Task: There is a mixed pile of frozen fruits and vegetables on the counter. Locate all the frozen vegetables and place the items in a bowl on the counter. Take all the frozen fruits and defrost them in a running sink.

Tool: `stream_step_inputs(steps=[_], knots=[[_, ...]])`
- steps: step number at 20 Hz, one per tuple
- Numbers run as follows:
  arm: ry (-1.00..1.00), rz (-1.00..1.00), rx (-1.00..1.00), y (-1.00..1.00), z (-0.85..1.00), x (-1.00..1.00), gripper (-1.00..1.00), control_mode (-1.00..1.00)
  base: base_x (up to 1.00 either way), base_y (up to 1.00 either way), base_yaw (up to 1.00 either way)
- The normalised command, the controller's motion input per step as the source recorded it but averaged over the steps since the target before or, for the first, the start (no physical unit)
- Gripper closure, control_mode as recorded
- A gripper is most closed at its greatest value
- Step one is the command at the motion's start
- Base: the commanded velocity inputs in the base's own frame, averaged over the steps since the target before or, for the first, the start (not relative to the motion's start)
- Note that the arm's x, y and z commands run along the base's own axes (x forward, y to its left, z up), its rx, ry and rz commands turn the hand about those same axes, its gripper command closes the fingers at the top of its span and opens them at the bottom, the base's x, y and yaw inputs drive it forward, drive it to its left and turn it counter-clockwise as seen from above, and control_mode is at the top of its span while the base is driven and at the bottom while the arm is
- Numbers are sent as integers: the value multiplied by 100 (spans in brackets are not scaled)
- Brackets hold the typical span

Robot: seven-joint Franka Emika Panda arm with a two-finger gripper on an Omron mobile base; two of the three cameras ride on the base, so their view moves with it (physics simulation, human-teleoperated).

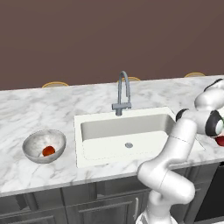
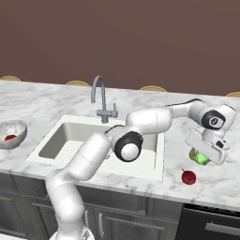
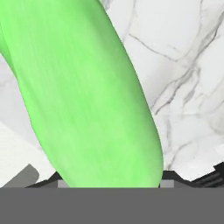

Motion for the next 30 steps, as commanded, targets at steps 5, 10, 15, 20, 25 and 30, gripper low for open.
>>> stream_step_inputs(steps=[5, 10, 15, 20, 25, 30], knots=[[-8, 1, -10, 100, 58, -30, 100, -100, 0, 0, 0], [1, 9, -13, 100, 59, -3, 100, -100, 0, 0, 0], [11, 16, -6, 100, 42, -1, 100, -100, 0, 0, 0], [13, 21, -1, 95, 45, -4, 100, -100, 0, 0, 0], [12, 19, 2, 88, 48, 0, 100, -100, 0, 0, 0], [6, 20, 5, 83, 35, 0, 100, -100, 0, 0, 0]])
